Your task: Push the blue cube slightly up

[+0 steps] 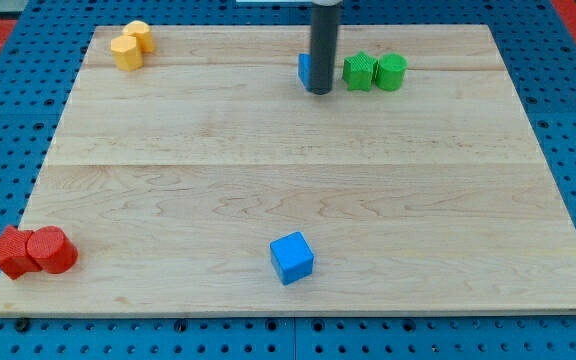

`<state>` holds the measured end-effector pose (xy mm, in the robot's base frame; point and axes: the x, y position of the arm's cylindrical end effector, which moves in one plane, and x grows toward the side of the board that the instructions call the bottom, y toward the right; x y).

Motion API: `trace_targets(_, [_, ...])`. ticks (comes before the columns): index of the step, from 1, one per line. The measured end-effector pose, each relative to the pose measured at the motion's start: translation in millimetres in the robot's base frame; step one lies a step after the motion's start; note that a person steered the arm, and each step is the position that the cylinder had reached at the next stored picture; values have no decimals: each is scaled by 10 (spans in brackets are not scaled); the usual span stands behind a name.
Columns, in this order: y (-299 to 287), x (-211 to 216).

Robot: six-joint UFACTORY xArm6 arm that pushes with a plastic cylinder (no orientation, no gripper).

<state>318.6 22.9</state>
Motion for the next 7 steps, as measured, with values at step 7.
trace_targets(7, [-86, 2850])
